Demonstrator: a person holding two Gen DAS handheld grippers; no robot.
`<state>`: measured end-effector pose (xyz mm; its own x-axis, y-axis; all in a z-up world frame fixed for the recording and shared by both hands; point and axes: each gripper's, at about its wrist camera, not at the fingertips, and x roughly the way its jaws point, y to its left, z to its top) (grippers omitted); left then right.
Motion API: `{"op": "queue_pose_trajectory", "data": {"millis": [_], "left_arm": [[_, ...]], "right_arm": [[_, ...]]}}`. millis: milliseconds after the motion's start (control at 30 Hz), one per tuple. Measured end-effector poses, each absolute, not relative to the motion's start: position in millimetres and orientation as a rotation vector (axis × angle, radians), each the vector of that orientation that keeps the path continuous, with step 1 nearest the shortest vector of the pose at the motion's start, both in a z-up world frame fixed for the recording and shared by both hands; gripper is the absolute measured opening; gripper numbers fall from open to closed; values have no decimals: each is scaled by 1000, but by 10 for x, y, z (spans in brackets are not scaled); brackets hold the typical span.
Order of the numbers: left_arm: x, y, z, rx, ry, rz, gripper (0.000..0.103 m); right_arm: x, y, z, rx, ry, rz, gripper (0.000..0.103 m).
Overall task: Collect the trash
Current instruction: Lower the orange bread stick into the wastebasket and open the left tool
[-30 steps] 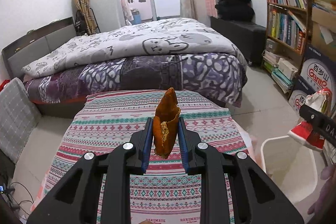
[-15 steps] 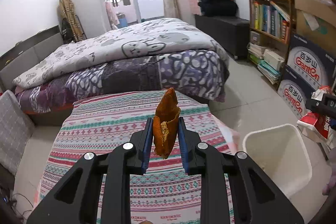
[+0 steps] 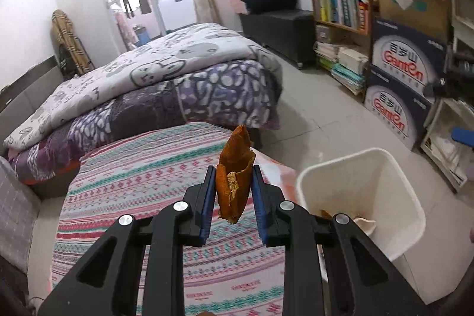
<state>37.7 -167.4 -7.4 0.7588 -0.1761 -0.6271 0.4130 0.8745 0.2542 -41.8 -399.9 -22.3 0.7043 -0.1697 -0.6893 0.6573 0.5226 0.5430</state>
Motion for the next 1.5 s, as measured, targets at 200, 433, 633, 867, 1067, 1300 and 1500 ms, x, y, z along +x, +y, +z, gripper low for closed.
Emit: {"op": "queue_pose_trajectory", "data": {"millis": [200,433,633,867,1067,1300,1500], "left_arm": [[205,-1992,-168,400,671,-395,25],[77,-2444,-235,387,722,-483,26],[2,-2711,-264,412,718,-542,46],[-69,-2622,-240,400,710,-573,73],[-50,-2234,-179,368,723,-508,74],[-103,-1458,162,329,612,-334,84],[-130,-852,431,236,500,-178,96]], "right_arm": [[-566,-4202,-210,1004,560,-534,90],[-730,-4381,-196,1079,506,-544,90],[-805,-4460,-179,1105,478,-543,90],[-824,-4401,-77,1056,442,-555,92],[-693,-4137,65,895,451,-541,93],[-564,-3535,413,570,465,-538,96],[-687,-2901,442,450,497,-491,96]]}}
